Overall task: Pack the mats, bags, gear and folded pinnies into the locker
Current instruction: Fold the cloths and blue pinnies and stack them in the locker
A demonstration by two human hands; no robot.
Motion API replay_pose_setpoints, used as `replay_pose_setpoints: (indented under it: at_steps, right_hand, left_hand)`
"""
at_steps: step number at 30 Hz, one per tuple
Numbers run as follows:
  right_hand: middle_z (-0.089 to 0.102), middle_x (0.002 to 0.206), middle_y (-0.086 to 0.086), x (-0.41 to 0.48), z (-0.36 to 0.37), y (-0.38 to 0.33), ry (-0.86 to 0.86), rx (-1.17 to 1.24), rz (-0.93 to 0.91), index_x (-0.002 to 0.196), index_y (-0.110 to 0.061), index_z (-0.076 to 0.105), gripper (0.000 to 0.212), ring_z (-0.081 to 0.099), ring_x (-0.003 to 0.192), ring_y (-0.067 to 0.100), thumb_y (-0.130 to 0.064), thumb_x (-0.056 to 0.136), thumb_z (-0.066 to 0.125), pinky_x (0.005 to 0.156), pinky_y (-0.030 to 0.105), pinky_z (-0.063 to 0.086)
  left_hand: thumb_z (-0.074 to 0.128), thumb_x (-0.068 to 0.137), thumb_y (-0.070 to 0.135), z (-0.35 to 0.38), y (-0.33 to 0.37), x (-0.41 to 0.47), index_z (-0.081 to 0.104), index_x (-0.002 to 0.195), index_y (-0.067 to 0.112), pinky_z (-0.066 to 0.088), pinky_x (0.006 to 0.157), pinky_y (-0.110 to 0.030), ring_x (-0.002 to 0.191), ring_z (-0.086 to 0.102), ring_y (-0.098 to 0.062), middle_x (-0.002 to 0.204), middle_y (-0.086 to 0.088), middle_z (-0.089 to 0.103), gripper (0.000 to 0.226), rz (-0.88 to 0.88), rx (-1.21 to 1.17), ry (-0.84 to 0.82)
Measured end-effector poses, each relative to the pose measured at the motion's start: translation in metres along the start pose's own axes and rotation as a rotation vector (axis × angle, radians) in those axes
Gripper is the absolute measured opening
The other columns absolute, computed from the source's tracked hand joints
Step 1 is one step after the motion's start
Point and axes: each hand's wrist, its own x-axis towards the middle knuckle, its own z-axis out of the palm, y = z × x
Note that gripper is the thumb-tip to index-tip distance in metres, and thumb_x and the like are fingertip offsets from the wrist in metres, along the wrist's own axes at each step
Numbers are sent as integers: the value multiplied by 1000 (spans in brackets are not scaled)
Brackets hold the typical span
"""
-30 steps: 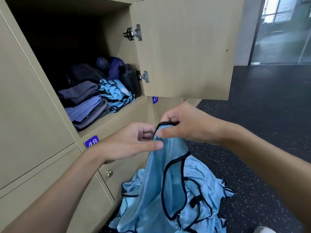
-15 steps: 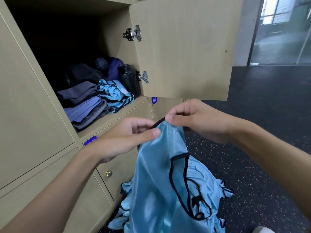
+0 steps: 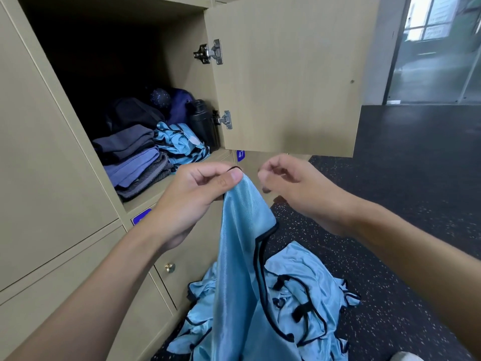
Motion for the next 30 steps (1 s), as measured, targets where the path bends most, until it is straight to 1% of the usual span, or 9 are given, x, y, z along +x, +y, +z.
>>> replay_pose_setpoints:
  at_steps: [3,9,13,16,18,21,24,27,30]
  right_hand:
    - [60,87,0,-3,3,-1,-71,67,14,98,-13,58,36,55,70,1,-45,85,65,69,18,42]
    - [45,62,1,-5,14,6,-33,-190,-55,73,-7,51,22,35,49,3,-10,92,62,45,16,32]
    - [62,79,28,1,14,7,57,-124,-94,85,1,62,16,48,64,15,-7,96,53,60,41,46]
    - [63,75,17,0,16,6,42,-94,-137,91,-3,67,18,47,63,11,-7,99,51,62,29,41]
    - [63,73,12,0,19,5,37,-94,-165,94,-4,67,16,47,61,8,-8,99,53,59,25,38]
    - [66,78,18,0,24,7,42,12,-158,103,-10,59,9,51,62,14,-7,94,61,62,31,45]
    - [67,82,19,-1,27,11,-65,-35,-135,101,-7,61,10,56,69,17,-6,91,65,69,35,51]
    - [67,83,20,-2,30,17,-161,-99,-75,91,6,61,14,52,71,16,-7,93,63,69,41,51]
    - [57,69,3,-5,30,20,-256,-169,-58,79,0,55,16,44,61,8,-6,92,61,59,20,41]
  left_hand:
    - [64,84,27,-2,0,0,73,98,1,52,97,-36,98,67,-20,107,-9,75,31,6,-22,88]
    - [70,86,19,0,0,2,76,85,9,54,75,-26,75,66,-14,81,-3,75,12,79,10,217]
    - [77,83,9,-1,-4,5,52,94,17,53,66,-30,72,66,-17,88,-7,72,28,23,72,325]
    - [82,75,25,-1,-6,4,54,121,24,56,77,-31,86,69,-15,98,0,73,53,-29,216,151]
    - [76,83,22,3,-4,3,71,109,19,55,76,-32,81,67,-14,90,-1,74,26,15,341,59]
    - [69,92,17,6,1,5,75,82,20,49,62,-33,66,58,-16,75,-8,70,12,101,368,152]
    - [64,96,14,4,5,8,68,80,22,45,71,-16,70,59,2,74,17,67,18,168,364,250]
    - [57,99,10,2,3,9,59,81,25,39,71,-9,70,52,8,75,17,58,24,226,426,330]
    - [52,102,11,-5,2,11,53,83,22,38,66,-11,65,44,3,77,9,51,22,250,447,426]
